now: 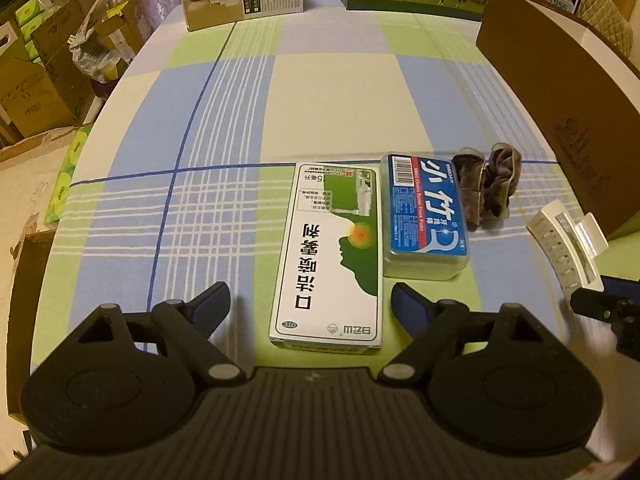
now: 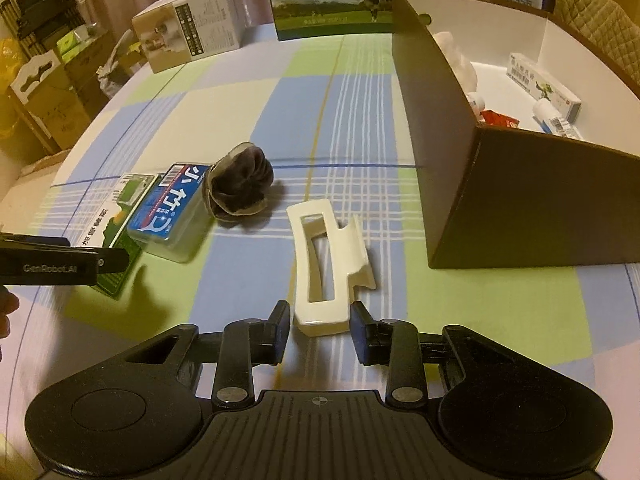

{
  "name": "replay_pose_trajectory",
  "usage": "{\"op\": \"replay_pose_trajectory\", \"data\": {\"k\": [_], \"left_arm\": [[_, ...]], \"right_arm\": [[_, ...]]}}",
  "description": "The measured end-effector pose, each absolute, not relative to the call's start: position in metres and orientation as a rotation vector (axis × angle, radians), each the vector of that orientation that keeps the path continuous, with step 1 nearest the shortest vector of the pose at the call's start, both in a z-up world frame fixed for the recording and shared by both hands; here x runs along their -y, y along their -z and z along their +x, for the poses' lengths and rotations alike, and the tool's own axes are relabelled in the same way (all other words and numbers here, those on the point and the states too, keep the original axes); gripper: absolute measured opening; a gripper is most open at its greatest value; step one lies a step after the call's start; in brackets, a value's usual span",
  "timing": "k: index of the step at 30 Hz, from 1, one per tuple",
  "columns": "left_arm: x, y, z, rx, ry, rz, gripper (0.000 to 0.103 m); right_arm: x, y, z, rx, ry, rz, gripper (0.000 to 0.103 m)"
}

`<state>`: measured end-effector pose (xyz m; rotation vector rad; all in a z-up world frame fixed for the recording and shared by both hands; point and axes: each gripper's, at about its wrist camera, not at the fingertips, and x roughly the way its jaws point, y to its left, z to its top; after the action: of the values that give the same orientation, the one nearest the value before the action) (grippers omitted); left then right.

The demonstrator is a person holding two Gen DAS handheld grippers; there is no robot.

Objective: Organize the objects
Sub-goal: 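Lower left tool onto white-green medicine box and close on it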

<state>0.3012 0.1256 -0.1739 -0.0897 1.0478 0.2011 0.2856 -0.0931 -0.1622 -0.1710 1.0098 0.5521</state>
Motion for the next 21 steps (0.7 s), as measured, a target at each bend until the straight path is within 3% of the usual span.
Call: {"op": "replay_pose_trajectory", "data": {"k": [7,17,20,21], "left_arm": [[-0.123,0.176,0.301,-1.065,-0.175,-0.097,0.053],[-0.11,0.174,0.27,-1.185,-0.188,-0.14,0.051],[-0.107,0.173,0.268,-1.167,-0.17,-0.146,0.057],[-0.107,0.172,0.269,-1.154,-0.171,-0.142,0.063]], "right_arm": [[0.089,0.163,0.283,-1.01,-0.577,-0.195,0.045],[0.095,0.167,0.288,-1.062,-0.555,-0.189,0.047],[0.098,0.165,0.289,-1.066,-0.55,-0.163,0.048],[0.097,0.164,0.288,-1.062,-0.551,-0.163,0.048]]}}
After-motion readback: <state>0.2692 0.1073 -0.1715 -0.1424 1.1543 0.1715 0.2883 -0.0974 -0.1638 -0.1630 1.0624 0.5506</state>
